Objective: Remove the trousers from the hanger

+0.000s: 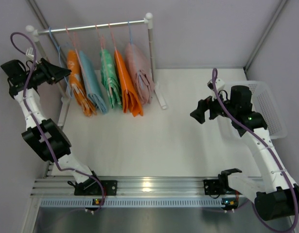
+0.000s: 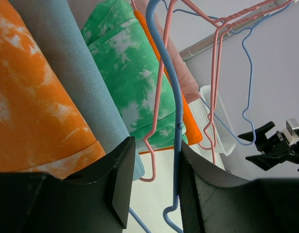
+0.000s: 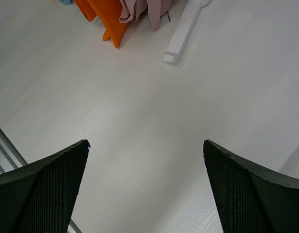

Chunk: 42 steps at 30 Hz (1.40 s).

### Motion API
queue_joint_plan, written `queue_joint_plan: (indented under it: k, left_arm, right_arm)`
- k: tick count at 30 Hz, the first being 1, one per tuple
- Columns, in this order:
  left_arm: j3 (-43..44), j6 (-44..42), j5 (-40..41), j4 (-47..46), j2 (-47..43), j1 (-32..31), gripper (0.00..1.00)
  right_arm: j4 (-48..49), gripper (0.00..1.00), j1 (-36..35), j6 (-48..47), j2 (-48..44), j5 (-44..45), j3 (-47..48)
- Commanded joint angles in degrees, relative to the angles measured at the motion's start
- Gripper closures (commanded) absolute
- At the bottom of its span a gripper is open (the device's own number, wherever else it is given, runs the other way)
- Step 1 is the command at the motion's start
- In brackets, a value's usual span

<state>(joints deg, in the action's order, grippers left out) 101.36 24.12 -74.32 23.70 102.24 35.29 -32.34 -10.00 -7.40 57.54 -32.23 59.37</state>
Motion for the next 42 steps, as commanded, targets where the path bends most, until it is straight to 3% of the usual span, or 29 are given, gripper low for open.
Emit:
queue_joint_plan:
  k: [1,4,18,20,21,23,26,31,42]
  left_arm:
    - [-1.78,3.20,-3.28,-11.12,-2.39,-0.66,0.59]
    - [-2.92,9.70,-4.60,-18.24,-1.61,-1.01,0.59]
    - [-8.46,19.11,-4.08,-34.85,-2.57,-2.33,0.71]
    - [-10.12,24.11,-4.16,-38.54,-3.18,-2.24,0.74]
    - [-11.09,26.48,-4.07,-45.17,-3.44,-2.24,0.76]
    - [-13.02,34.36,-3.90,-52.85,-4.06,-2.33,0.89]
    - [-14.61,42.66,-3.72,-63.23,-3.89,-2.33,0.99]
    - [-15.75,51.19,-2.23,-72.99,-4.67,-2.24,1.00]
    - [-15.67,52.52,6.12,-73.45,-12.06,-1.89,1.00]
  right_arm:
    - [1.22,0.01,-1.16,-0.42,0.12,-1.35,1.89]
    - [1.14,0.01,-1.16,-0.42,0.12,-1.26,1.80]
    - [1.22,0.01,-1.16,-0.95,0.73,-1.61,1.80]
    - [1.05,0.01,-1.16,-0.95,0.73,-1.70,1.71]
    - [1.05,0.01,-1.16,-0.95,0.73,-1.78,1.71]
    - [0.96,0.00,-1.16,-0.86,0.73,-2.05,1.53]
    - [0.96,0.01,-1.16,-0.69,0.65,-2.31,1.45]
    - [0.78,0.00,-1.16,-0.69,0.65,-2.75,1.71]
    - [-0.36,0.01,-1.16,-1.74,-0.06,-2.23,2.24]
